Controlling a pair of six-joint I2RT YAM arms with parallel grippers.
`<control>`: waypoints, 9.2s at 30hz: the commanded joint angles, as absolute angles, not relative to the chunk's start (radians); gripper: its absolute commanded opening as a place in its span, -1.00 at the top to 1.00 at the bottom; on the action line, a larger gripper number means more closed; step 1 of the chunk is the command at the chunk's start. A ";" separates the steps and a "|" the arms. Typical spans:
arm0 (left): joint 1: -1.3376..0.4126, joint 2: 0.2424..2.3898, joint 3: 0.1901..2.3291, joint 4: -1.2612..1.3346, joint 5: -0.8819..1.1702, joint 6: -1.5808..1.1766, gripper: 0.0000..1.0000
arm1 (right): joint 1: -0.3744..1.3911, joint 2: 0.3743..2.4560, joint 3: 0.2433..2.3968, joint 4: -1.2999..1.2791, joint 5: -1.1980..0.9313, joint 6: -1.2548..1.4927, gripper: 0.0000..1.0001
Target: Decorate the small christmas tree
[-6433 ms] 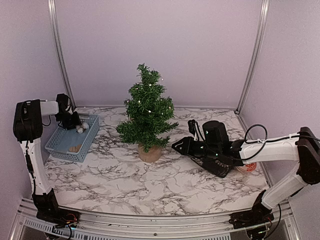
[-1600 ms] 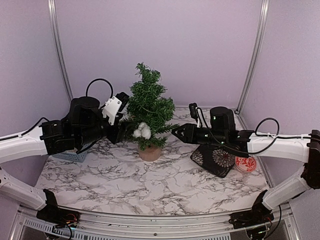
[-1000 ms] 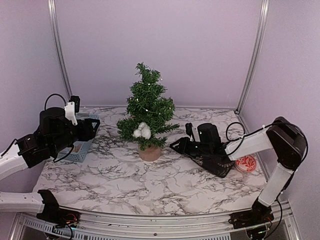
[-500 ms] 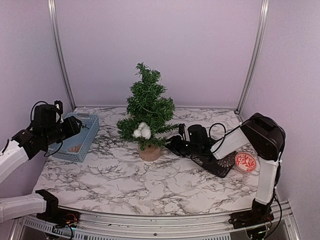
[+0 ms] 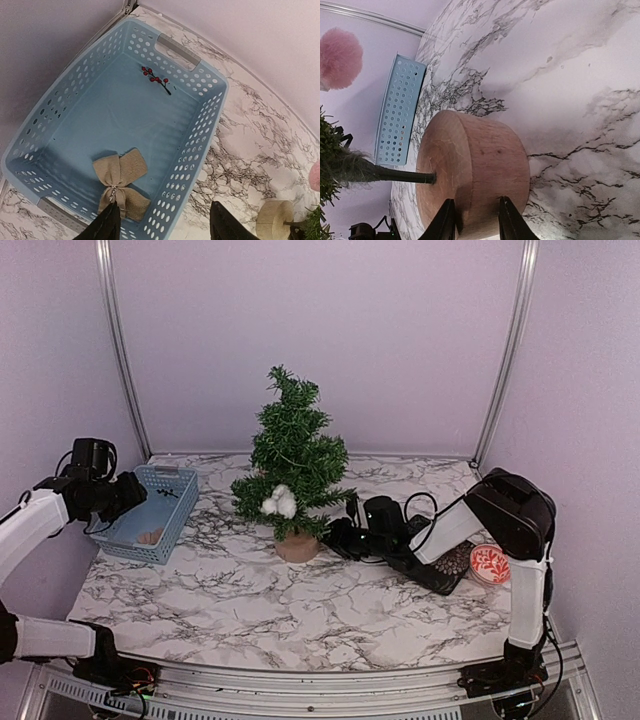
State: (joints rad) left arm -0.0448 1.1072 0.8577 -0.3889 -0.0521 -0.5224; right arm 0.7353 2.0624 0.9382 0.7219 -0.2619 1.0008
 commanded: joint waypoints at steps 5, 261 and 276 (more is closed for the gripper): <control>0.124 1.253 0.898 -0.463 0.045 -0.483 -0.20 | 0.782 2.053 0.906 0.789 -0.258 1.056 0.44; -1.192 1.441 0.934 0.314 -0.554 -0.181 1.00 | 0.828 1.436 1.088 -0.092 -0.205 0.002 1.00; -1.169 1.509 0.946 0.312 -0.699 -0.142 1.00 | 0.831 1.529 1.115 0.039 -0.063 0.047 1.00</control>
State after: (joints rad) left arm -1.1835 1.4899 0.9081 0.3103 -0.6235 -0.1726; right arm 0.8440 1.5040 1.0657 -0.0071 -0.1631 0.0280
